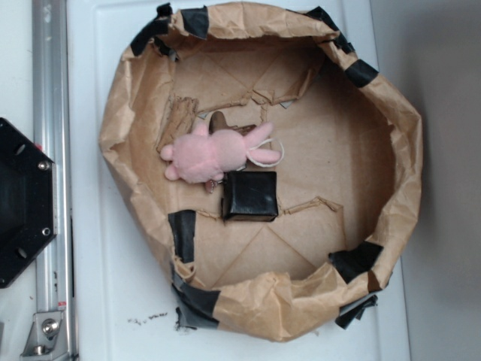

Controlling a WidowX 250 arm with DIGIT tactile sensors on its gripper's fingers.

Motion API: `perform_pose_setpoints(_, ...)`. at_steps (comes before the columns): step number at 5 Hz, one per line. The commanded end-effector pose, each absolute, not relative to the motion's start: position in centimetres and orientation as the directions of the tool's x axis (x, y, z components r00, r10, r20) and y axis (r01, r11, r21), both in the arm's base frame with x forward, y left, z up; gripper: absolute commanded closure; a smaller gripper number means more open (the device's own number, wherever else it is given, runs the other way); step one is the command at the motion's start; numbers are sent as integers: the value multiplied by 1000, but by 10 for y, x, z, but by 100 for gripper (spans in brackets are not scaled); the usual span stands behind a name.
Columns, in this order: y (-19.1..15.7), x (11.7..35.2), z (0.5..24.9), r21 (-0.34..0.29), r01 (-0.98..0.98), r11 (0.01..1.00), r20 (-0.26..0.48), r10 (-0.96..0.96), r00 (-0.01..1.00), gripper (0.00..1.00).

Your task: Grab the black box.

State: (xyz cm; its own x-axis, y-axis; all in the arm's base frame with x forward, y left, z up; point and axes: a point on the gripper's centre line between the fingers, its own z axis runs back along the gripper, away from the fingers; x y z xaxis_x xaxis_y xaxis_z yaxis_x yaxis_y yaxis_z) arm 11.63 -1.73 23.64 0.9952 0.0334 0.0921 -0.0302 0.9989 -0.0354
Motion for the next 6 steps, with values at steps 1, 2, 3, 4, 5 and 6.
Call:
perform_pose_setpoints(1, -17, 116, 236, -35, -30, 999, 92, 33, 995, 0)
perform_pose_setpoints(2, -28, 166, 221, 41, -21, 999, 77, 17, 997, 0)
perform_pose_setpoints(3, -22, 216, 208, 71, -41, 997, 69, 36, 997, 0)
perform_pose_setpoints(4, -21, 256, 180, 140, -41, 989, 31, 37, 999, 0)
perform_pose_setpoints(5, -22, 271, 149, 157, 1, 988, 23, -5, 1000, 0)
perform_pose_setpoints(6, -8, 283, 108, 148, 63, 987, 55, -71, 996, 0)
